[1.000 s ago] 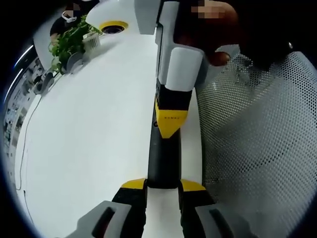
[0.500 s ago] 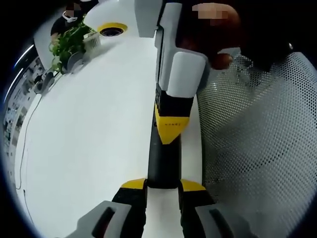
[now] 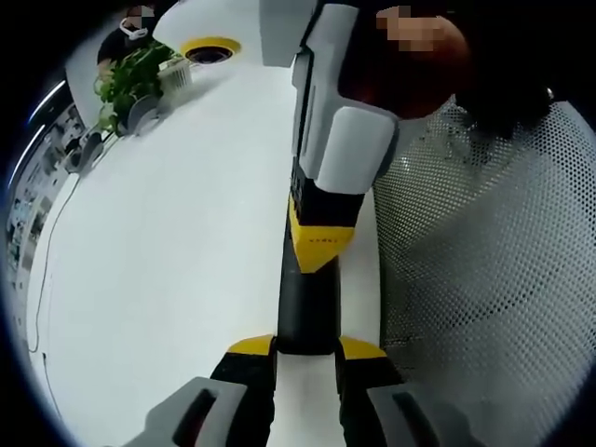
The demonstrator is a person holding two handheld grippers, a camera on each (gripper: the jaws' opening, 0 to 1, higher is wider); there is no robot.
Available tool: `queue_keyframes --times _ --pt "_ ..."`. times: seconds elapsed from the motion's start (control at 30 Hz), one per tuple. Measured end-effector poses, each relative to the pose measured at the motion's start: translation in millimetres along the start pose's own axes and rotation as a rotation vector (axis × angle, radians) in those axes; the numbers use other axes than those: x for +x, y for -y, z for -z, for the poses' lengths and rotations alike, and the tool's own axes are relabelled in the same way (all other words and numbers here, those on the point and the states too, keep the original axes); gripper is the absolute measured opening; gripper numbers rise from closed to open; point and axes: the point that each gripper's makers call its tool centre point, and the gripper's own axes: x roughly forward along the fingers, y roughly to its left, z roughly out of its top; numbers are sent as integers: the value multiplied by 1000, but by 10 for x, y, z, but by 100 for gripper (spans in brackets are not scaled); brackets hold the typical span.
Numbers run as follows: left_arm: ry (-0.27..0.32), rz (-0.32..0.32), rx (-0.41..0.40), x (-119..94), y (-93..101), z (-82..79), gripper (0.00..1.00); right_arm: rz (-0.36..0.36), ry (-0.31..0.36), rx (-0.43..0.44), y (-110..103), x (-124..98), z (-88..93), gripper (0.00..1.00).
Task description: Press the specified remote control buttons in sequence, fully releasing each button before pressing the next.
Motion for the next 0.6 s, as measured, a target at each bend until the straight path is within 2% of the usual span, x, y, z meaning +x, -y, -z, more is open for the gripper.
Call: queue_keyframes --times 0.2,0.27,0.37,0.47,0.6 --pt "-12 -8 -6 -3 4 -7 24 -14 1 15 2 -4 -1 0" --pt "-8 -9 -36 -5 -1 -10 24 -19 -5 14 -8 -8 0 0" --pt "-4 -10 -39 -3 -6 -8 25 -38 -4 64 -1 -16 -6 0" --pt "-8 -16 -29 2 -4 -7 25 -24 25 64 19 -49 -52 0" --pt "-10 -21 -27 2 -3 -9 24 -6 108 43 9 -172 -198 0"
